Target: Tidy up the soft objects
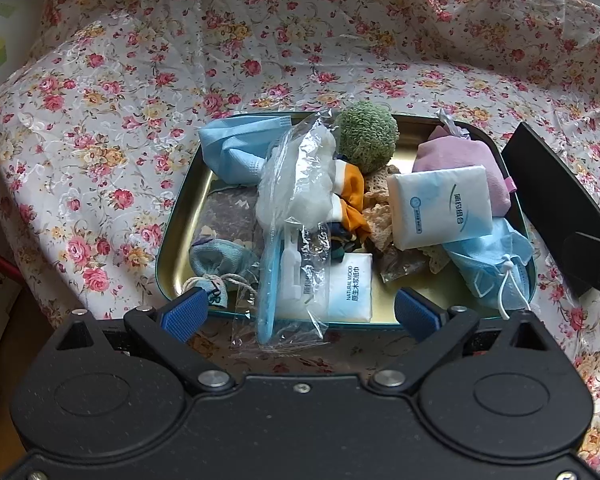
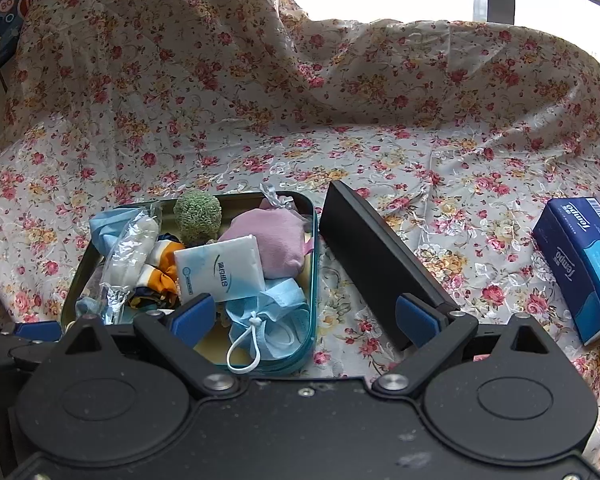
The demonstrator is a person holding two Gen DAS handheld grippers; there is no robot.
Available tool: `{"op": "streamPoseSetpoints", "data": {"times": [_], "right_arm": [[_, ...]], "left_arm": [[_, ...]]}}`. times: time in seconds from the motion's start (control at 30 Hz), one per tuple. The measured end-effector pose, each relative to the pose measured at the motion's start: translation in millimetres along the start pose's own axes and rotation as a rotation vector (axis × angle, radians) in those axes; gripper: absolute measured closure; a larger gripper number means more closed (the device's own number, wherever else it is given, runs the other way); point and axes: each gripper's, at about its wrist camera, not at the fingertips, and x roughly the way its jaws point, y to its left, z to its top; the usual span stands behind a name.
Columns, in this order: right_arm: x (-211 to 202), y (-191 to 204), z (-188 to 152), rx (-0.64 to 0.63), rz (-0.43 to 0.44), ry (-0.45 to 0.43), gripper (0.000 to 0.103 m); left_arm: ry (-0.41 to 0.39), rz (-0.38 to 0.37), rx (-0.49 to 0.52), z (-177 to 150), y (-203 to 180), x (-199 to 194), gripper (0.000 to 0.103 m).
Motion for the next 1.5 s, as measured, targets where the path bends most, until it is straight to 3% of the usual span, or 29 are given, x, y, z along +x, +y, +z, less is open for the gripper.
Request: {"op": "streamPoseSetpoints", "data": {"times": [1.5], "right_arm": [[10.1,2.8,-4.4,-0.011,-0.003,0.057,0.006]], "left_arm": [[0.034,0.015,0.004,-3.1,1.9,6.5,0.006]]}}
